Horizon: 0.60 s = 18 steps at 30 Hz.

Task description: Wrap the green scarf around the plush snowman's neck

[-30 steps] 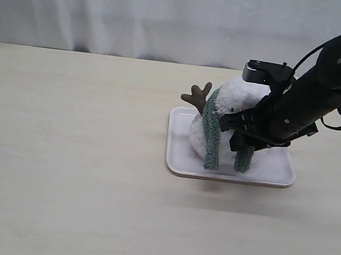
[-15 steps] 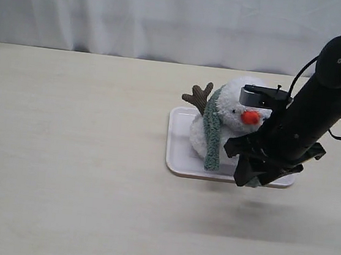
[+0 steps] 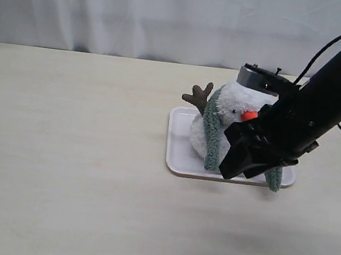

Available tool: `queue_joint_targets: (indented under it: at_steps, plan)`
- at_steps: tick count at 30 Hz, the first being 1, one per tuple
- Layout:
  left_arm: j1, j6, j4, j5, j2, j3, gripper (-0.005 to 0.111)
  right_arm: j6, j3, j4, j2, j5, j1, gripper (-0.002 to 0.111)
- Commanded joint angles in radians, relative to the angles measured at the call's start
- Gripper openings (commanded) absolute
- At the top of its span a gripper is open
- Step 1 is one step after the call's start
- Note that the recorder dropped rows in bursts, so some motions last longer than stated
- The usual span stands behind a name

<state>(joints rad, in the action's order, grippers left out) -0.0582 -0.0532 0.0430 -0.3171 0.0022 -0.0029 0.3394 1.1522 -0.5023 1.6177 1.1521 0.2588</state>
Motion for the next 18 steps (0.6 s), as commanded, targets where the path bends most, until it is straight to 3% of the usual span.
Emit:
queue_joint_targets:
  at_steps: [1, 9, 18]
  plan:
    - [-0.007, 0.003, -0.001, 0.008, -0.002, 0.003, 0.0, 0.05, -0.004, -0.043, -0.096, 0.001, -0.001, 0.046]
    - [-0.007, 0.003, -0.001, 0.008, -0.002, 0.003, 0.0, 0.081, -0.03, -0.043, -0.291, -0.109, -0.001, 0.039]
    - [-0.007, 0.003, -0.001, 0.008, -0.002, 0.003, 0.0, 0.122, -0.131, -0.043, -0.553, -0.313, -0.001, 0.039]
